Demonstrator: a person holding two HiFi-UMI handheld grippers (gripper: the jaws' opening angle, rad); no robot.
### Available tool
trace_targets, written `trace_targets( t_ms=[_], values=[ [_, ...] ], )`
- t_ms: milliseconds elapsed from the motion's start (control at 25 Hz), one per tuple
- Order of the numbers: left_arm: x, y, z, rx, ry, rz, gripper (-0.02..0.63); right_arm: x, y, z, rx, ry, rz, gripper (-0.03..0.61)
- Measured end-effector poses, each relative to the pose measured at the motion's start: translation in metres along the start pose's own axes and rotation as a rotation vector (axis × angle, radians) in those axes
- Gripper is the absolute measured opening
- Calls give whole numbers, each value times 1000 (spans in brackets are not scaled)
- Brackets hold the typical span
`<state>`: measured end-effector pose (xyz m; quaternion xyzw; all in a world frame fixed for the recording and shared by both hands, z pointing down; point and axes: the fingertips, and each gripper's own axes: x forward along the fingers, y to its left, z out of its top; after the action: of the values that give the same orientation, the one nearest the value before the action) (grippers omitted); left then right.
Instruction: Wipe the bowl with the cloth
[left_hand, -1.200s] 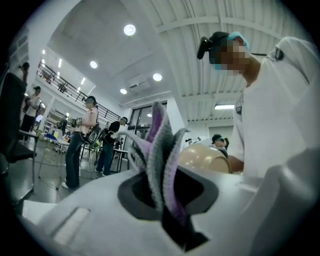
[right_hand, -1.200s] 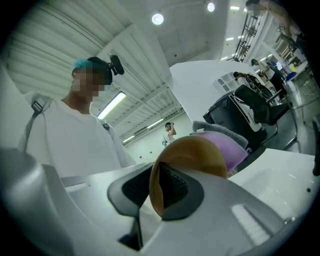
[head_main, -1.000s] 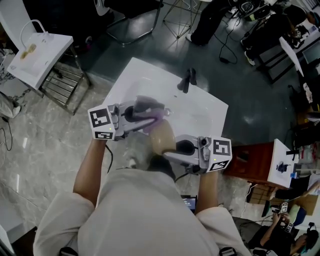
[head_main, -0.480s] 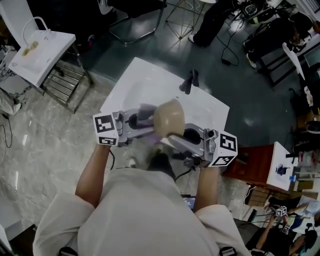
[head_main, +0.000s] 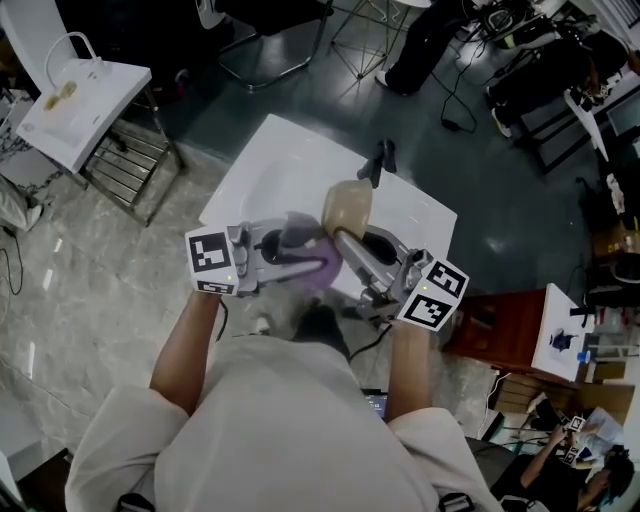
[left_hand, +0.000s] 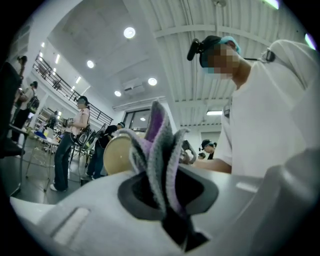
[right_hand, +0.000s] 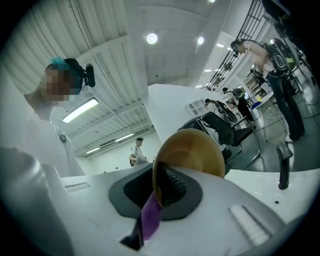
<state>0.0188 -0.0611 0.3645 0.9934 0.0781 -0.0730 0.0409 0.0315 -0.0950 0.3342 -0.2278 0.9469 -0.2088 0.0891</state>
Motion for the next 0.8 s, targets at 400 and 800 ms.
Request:
trace_targets(
  t_ms=[400,800],
  values=[
    [4,-2,36,101,-40,2,61,-12,-15,-15,17,95,-61,14],
    [15,10,47,193,-22,79,61,-7,2,-59,-36,272,-33,13]
  ],
)
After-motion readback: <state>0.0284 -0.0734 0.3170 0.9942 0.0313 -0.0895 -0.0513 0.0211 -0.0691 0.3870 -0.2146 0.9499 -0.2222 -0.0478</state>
